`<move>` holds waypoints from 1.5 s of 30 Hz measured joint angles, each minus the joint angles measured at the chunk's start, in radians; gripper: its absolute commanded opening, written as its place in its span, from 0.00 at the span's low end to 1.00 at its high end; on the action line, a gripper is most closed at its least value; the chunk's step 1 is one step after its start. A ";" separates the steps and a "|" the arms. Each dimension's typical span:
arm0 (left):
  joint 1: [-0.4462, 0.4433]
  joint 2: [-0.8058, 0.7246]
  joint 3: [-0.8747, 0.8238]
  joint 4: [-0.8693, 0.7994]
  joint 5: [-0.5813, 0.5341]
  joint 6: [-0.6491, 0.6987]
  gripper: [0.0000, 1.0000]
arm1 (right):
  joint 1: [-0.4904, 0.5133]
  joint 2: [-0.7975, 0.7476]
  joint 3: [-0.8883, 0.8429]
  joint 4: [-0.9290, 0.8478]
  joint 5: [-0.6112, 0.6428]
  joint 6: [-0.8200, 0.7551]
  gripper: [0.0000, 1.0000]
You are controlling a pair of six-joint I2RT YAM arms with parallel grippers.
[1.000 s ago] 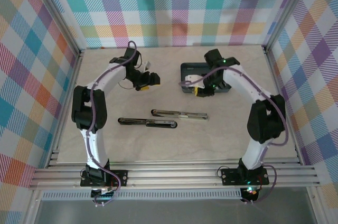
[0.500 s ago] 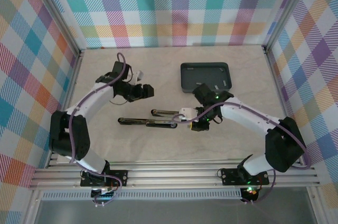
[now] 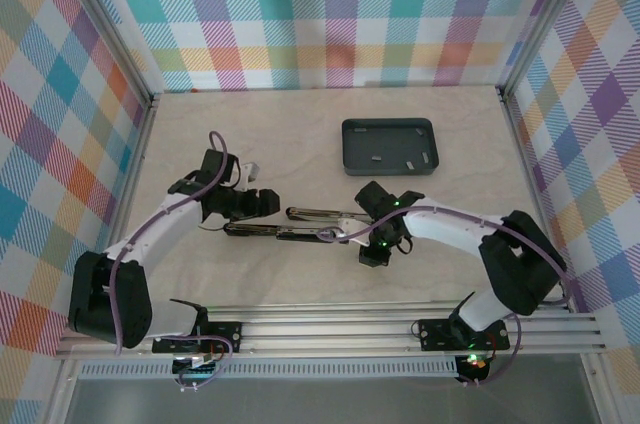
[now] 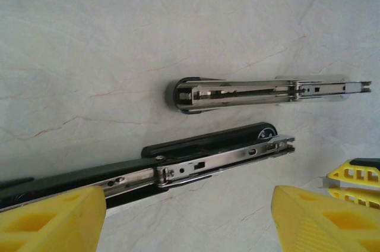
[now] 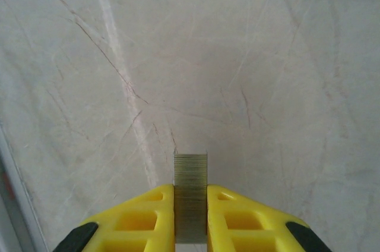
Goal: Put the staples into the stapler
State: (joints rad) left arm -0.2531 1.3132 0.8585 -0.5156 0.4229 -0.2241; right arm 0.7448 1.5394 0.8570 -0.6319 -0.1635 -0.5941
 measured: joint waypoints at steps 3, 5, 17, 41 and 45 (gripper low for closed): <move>0.000 -0.010 -0.015 0.001 -0.015 0.000 0.74 | 0.010 0.018 -0.008 0.011 0.007 0.018 0.23; 0.000 -0.011 -0.023 0.003 -0.022 0.000 0.74 | 0.013 0.019 -0.012 0.014 0.013 0.032 0.26; 0.000 -0.066 -0.063 0.015 -0.051 0.000 0.74 | 0.034 0.017 -0.004 -0.025 0.062 0.090 0.36; 0.000 -0.066 -0.066 0.022 -0.051 0.001 0.74 | 0.093 0.041 0.058 -0.020 0.162 -0.148 0.42; 0.000 -0.066 -0.066 0.022 -0.051 0.001 0.74 | 0.093 0.062 0.072 -0.026 0.144 -0.148 0.42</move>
State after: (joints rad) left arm -0.2531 1.2469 0.7925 -0.4938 0.3717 -0.2234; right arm 0.8383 1.6012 0.9295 -0.6575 -0.0196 -0.7425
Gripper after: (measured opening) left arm 0.743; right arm 0.425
